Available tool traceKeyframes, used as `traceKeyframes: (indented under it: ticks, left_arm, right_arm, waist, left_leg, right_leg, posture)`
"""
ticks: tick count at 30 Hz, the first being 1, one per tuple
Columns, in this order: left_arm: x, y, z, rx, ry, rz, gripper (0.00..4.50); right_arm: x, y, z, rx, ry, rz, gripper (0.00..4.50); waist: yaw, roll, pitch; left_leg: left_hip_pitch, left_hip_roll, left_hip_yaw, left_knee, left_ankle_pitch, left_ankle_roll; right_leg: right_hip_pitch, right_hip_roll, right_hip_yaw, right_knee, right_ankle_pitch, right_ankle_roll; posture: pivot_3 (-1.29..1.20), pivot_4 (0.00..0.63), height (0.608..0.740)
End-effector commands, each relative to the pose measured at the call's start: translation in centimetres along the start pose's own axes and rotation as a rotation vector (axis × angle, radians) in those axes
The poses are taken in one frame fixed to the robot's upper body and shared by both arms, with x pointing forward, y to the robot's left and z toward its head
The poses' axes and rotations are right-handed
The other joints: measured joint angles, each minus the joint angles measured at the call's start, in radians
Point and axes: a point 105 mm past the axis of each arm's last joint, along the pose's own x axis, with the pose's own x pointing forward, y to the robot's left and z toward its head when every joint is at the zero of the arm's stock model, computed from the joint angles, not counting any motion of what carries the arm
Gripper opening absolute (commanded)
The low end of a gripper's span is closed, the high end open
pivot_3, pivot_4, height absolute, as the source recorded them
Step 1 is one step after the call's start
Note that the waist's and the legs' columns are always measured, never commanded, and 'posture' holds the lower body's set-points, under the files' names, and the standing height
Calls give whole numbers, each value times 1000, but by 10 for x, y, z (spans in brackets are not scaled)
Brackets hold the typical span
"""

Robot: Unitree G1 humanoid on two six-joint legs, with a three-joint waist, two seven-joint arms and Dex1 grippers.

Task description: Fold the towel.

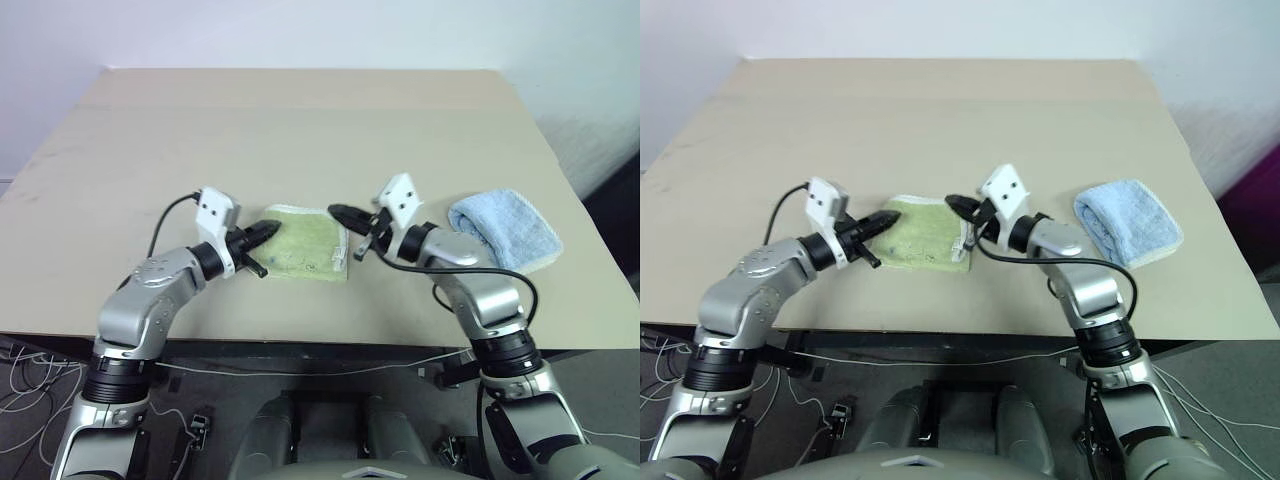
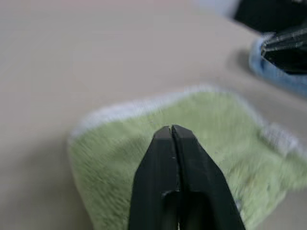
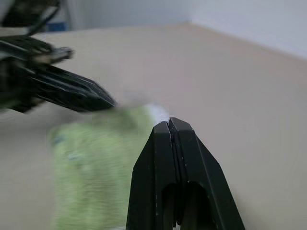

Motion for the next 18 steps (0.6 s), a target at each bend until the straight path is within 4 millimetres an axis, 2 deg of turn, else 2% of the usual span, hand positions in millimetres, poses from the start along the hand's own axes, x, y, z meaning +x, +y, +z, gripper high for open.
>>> traceKeyframes:
  ticks: [1,5,10,13,15,17,18]
  left_arm:
    - [5,0,-11,78,37,-8,63]
    - [6,7,-31,52,98,33,63]
    - [6,6,-38,52,102,47,63]
    - [1,5,-19,30,-1,47,63]
    - [-8,9,1,-11,-98,62,63]
    - [-19,14,12,-25,-151,81,63]
    - [-26,19,14,-16,-157,95,17]
  right_arm:
    - [10,8,-22,24,70,39,0]
    - [14,17,-58,61,177,57,0]
    - [13,16,-71,67,207,37,0]
    - [7,12,-53,61,129,26,0]
    - [-2,7,-38,61,74,16,0]
    - [-12,2,-27,87,38,-1,0]
    - [-18,-2,-22,115,25,-20,174]
  waist:
    - [-1,0,0]
    - [-1,0,0]
    - [-2,0,-1]
    - [-2,0,-1]
    - [-1,0,-1]
    - [-1,0,0]
    - [-1,0,0]
  left_leg:
    - [0,0,0,0,0,0]
    - [-1,0,0,0,0,0]
    - [0,0,0,0,0,0]
    - [0,0,0,0,0,0]
    - [0,0,0,0,0,0]
    - [-1,0,0,0,0,0]
    - [-1,0,0,0,0,0]
  right_leg:
    - [0,0,0,0,0,0]
    - [-1,0,0,0,0,0]
    - [-1,0,0,1,0,0]
    - [-1,0,0,1,0,0]
    - [-1,0,0,1,0,0]
    - [-1,-1,0,1,0,0]
    - [-1,-1,0,1,0,0]
  posture:
    - [0,150,740]
    - [0,150,740]
    - [0,150,740]
    - [0,150,740]
    - [0,150,740]
    - [0,150,740]
    - [0,150,740]
